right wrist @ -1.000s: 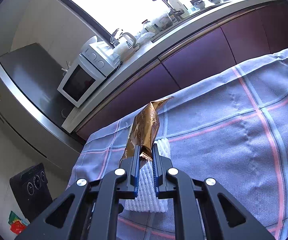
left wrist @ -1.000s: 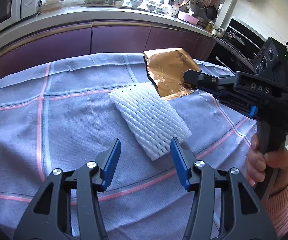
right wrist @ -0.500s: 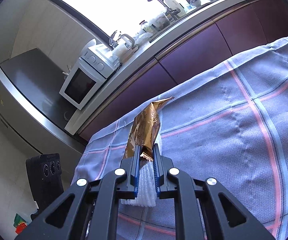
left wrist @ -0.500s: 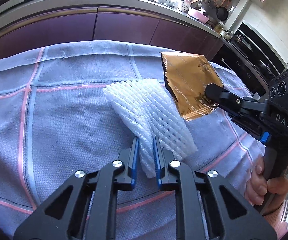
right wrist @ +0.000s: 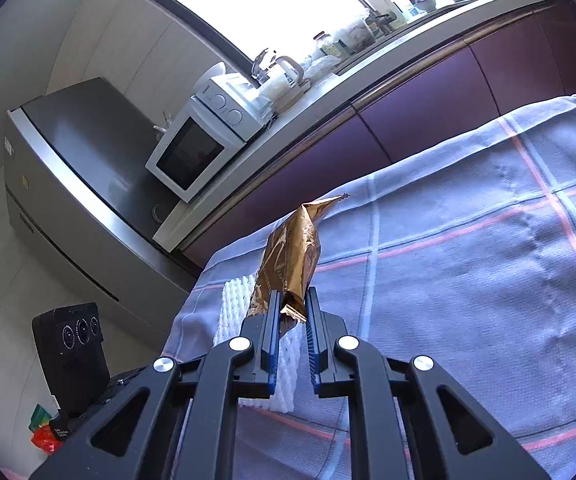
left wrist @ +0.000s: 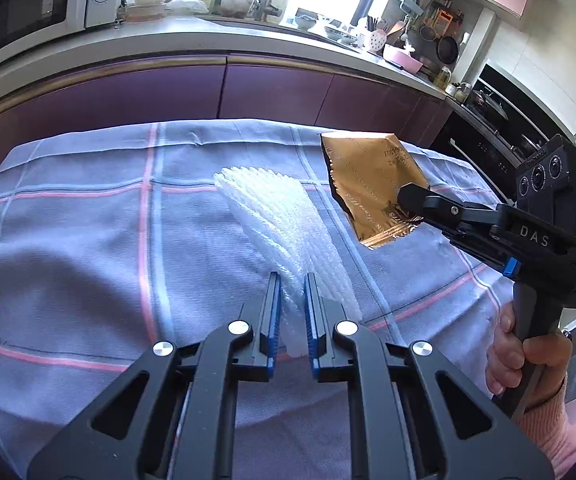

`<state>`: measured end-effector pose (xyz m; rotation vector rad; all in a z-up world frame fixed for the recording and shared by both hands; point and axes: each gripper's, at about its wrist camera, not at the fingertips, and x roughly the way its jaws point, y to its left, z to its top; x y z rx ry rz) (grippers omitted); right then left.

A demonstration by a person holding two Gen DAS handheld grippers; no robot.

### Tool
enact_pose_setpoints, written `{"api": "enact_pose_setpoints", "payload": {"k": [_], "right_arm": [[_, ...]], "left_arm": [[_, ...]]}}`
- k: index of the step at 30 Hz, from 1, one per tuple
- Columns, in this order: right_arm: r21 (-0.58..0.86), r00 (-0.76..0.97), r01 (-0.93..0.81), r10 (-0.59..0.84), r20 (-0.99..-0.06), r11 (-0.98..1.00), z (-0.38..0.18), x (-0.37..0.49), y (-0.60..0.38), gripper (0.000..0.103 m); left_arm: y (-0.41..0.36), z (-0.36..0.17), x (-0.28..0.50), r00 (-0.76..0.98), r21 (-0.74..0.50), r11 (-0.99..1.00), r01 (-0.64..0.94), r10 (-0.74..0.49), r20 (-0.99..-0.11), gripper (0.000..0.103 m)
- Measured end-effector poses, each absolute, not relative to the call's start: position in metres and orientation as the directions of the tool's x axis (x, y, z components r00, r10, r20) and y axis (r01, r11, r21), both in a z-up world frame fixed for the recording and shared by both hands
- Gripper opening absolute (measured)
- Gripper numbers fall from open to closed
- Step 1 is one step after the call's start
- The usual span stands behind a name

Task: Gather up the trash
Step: 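Grasp the white foam net with the left gripper while the right gripper grasps the gold foil wrapper, then carry the foam net and gold foil wrapper with both grippers over the teal bin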

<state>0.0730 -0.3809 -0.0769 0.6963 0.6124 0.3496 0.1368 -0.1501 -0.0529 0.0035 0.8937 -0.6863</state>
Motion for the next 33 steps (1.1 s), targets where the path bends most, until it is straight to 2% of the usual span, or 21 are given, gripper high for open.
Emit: {"api": "enact_pose_setpoints", "payload": {"k": [14,33], "right_arm": [[0.693,0.704,-0.214,0.601,-0.379,0.688,-0.069,0.065,-0.313,0.012],[0.697,0.612,-0.302,0.692,-0.382,0.651,-0.068,0.067,-0.238,0.012]], "left_arm": [[-0.048,-0.044,0.106,0.518,-0.255,0.846,0.469,-0.497,-0.696,0.012],[0.027,-0.039,0.072,0.581,-0.263,0.886,0.382,-0.451,-0.678,0.012]]}}
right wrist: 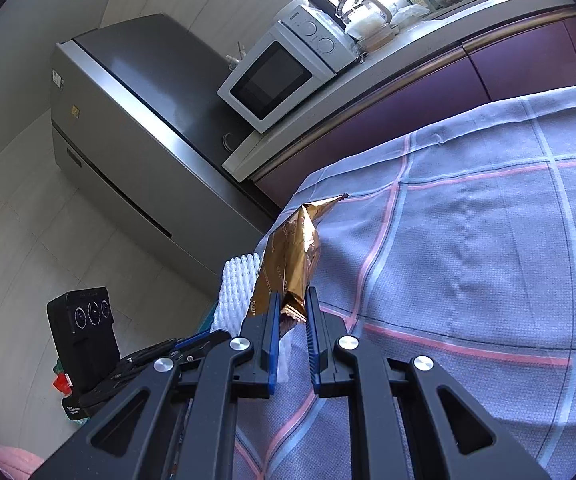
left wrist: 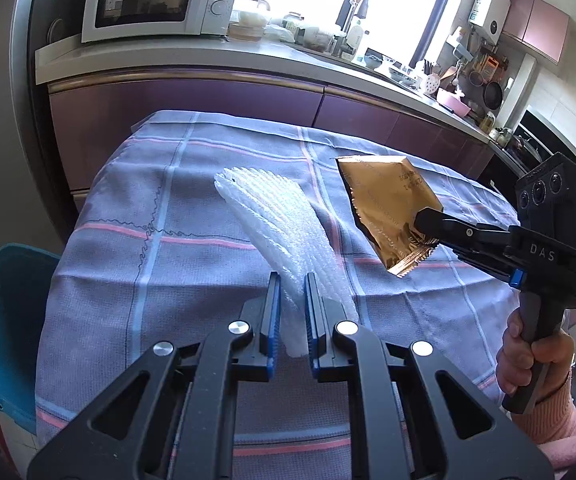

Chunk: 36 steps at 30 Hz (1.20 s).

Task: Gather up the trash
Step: 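Carry the foam net and gold foil wrapper with both grippers over the teal bin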

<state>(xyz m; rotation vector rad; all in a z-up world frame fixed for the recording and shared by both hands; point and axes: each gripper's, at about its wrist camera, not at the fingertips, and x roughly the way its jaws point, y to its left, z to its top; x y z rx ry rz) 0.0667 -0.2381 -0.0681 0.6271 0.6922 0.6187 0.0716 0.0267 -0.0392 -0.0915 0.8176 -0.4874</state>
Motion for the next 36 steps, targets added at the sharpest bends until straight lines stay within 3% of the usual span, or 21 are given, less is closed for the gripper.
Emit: {"api": "enact_pose_setpoints", "payload": {"k": [36], "right_arm": [[0.678,0.475,-0.414,0.779,-0.409,0.608,-0.067,0.096,-0.152,0.012]], "left_arm": [[0.121,-0.035,0.039,0.659,-0.275,0.93,0.245,-0.368,-0.657,0.012]]}}
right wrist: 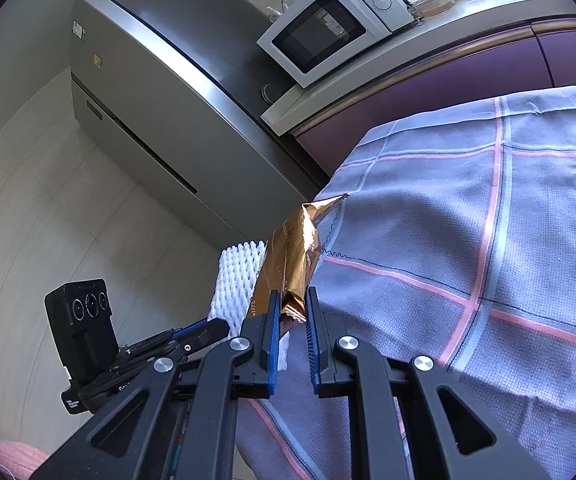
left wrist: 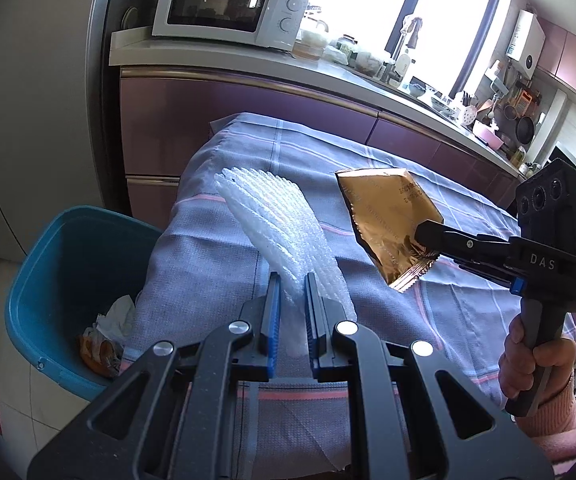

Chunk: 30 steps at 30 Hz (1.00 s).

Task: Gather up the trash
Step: 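Carry the foam net and gold foil wrapper with both grippers over the teal bin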

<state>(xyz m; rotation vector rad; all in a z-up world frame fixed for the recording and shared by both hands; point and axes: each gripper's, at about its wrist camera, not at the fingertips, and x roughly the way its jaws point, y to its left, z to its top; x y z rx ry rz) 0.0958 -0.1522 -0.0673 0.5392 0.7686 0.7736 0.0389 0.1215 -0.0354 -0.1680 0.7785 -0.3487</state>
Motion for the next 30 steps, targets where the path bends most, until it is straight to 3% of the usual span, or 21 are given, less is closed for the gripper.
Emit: {"api": "enact_pose_setpoints", "payload": {"k": [30], "right_arm": [[0.657,0.401,-0.473,0.807,-0.433,0.587,-0.066,0.103,-0.107,0.012]], "left_arm": [[0.162,-0.03,0.024,0.702,-0.289,0.944,0.156,-0.312,-0.64,0.012]]}}
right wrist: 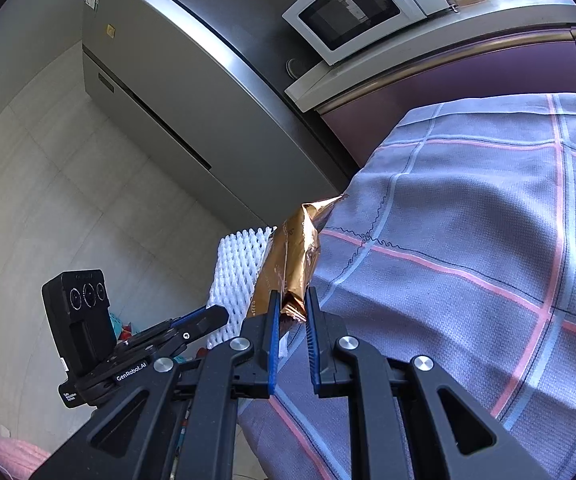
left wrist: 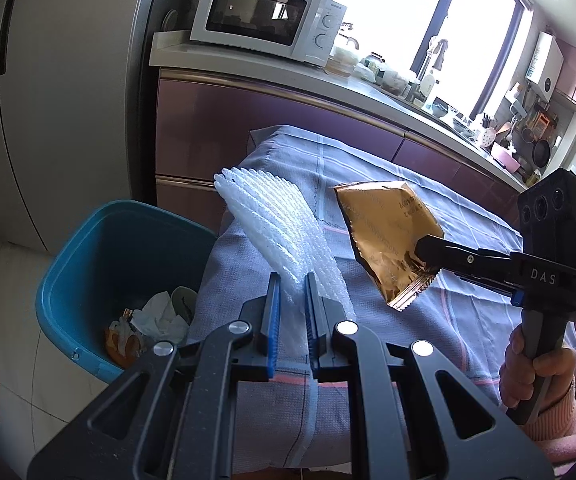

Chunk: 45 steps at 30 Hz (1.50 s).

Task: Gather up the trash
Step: 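Carry the foam net and gold foil wrapper with both grippers over the teal bin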

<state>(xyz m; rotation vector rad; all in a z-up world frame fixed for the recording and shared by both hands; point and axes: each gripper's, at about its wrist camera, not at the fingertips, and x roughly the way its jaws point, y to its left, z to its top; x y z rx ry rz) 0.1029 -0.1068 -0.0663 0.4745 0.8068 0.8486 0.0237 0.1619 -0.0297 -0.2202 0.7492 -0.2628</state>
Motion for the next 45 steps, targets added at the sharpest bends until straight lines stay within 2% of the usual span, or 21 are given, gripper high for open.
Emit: {"api": "enact_pose_setpoints", "payload": {"k": [45], "right_arm": [[0.635,0.315,-0.537,0.83,-0.46,0.555,-0.058,0.111,-0.06,0.012]], "left_arm": [[0.215,-0.034,0.015,0.737,-0.298,0.954,0.021,-0.216,-0.641,0.012]]}}
